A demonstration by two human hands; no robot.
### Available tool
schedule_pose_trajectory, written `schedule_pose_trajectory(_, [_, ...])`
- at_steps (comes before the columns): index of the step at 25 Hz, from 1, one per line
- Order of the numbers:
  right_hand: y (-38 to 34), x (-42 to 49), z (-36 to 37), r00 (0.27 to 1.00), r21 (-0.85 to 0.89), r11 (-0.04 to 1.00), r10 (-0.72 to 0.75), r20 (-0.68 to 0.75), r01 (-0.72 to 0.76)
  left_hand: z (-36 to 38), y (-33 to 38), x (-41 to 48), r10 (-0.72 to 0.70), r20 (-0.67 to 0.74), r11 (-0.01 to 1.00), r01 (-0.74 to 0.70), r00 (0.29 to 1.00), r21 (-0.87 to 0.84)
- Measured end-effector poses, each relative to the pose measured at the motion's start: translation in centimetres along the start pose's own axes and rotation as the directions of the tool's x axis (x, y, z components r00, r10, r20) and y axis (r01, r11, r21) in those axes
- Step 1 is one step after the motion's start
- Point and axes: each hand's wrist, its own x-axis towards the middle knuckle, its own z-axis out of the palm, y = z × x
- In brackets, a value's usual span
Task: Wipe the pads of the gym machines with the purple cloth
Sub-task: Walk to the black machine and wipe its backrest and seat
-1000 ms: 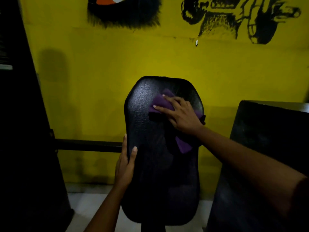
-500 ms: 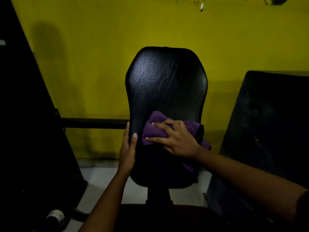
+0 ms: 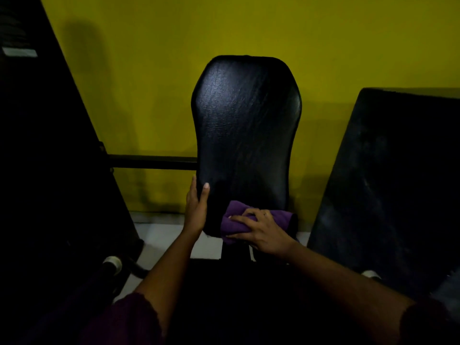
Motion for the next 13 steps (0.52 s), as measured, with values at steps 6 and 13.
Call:
schedule_pose_trajectory(6, [0.6,0.2,-4.8,0.991,0.055,0.998,-0.023,0.135,0.016,-1.5,0.8,-2.5,-0.101,0.059,0.994,0.097,0.993,0.057])
schedule_pose_trajectory(13, [1.1,1.6,-3.5,0.978,0.276,0.960,-0.096,0.185,0.042,-4.2,-3.1,-7.0,-0.227,0.059,0.927,0.197,0.972,0.319])
